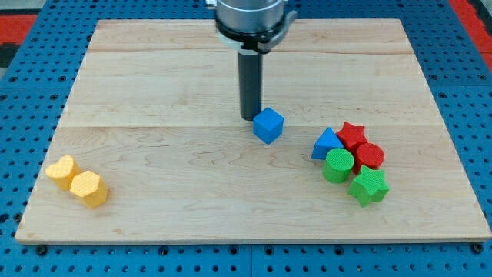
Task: Separate yellow heart from the yellow hexagon
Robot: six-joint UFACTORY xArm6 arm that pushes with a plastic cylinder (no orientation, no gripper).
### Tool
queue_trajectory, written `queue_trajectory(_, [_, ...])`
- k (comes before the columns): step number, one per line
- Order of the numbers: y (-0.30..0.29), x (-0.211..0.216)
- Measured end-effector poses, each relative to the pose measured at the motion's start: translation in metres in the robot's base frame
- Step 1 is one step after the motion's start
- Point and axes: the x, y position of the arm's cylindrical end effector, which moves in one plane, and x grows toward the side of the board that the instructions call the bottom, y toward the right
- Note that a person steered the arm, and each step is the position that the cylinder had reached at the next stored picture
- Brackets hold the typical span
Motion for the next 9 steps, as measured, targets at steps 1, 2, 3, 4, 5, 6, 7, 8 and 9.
queue_trajectory(1, [-0.041,-0.006])
queue_trajectory(2, [-0.002,0.025])
queue_trajectory(3, [0.076,0.058])
queue_trajectory(4, [0.021,0.063])
queue_trajectory(5, [-0.111,0.032])
queue_trajectory(6, [-0.239,0.025])
queue_trajectory(7, [-0.312,0.067])
queue_trajectory(8, [-0.314,0.076])
queue_trajectory(9, [-0.314,0.094])
